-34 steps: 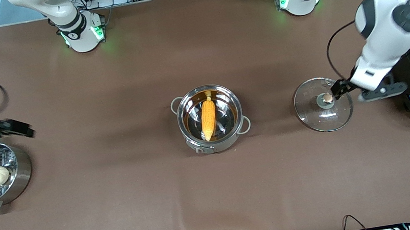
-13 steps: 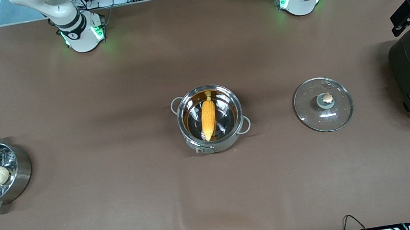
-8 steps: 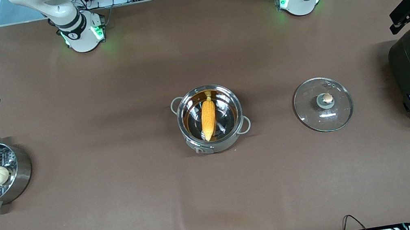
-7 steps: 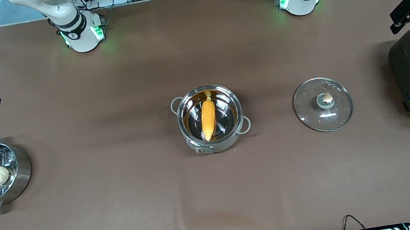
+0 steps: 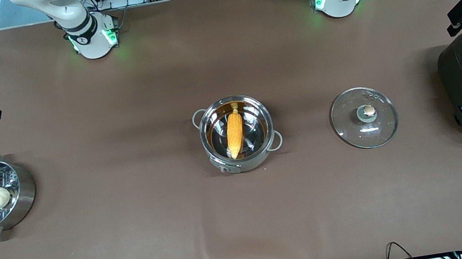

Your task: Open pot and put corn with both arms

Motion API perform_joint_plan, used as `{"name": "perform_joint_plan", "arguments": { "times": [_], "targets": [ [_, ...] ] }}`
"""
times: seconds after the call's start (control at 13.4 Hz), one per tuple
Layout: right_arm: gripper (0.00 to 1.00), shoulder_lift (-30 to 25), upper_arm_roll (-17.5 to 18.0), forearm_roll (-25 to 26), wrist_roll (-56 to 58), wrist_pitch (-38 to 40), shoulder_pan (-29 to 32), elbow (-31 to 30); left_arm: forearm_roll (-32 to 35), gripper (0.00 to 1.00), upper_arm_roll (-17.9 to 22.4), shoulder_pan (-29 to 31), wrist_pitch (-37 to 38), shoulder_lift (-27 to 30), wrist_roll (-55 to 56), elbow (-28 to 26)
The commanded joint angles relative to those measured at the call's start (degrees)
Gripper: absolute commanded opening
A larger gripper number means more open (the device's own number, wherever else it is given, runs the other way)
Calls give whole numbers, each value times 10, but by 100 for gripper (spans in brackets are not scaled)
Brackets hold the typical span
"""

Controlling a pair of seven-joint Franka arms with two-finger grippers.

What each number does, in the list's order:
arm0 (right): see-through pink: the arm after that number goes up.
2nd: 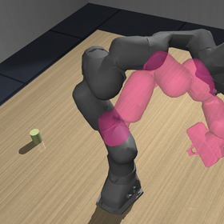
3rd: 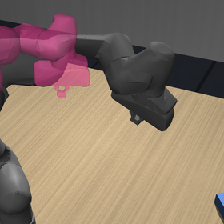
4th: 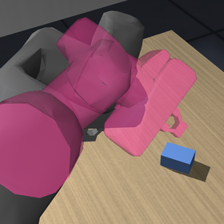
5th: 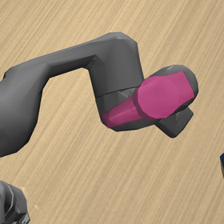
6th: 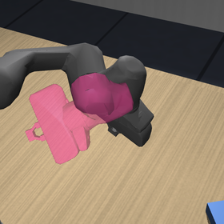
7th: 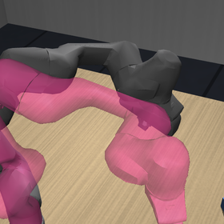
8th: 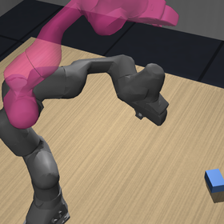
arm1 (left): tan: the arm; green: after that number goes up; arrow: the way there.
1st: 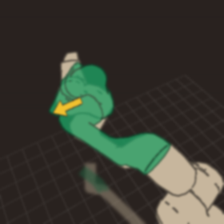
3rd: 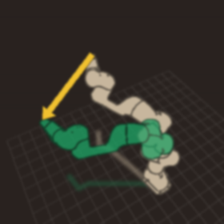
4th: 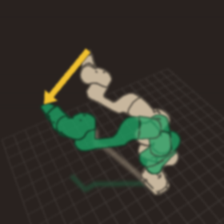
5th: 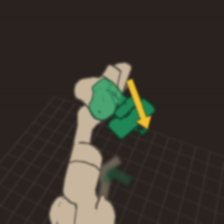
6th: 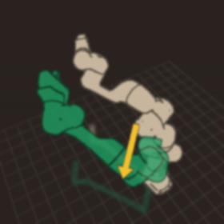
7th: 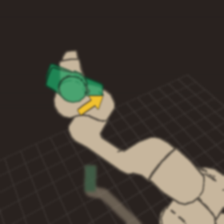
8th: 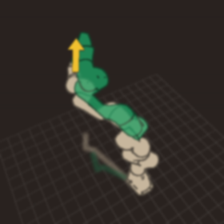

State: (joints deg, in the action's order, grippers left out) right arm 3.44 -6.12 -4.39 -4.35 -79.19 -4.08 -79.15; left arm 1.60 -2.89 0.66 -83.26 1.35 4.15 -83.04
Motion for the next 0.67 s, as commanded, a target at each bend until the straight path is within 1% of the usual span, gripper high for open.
{"name": "perform_joint_plan", "arguments": {
  "times": [0.0,0.6],
  "targets": [
    [100,8,5,2,9,11,9,17,-13,100,7,-7,11,1,-12,8],
    [100,6,4,0,10,12,8,16,-11,100,9,-7,11,-14,-14,2]
  ]
}}
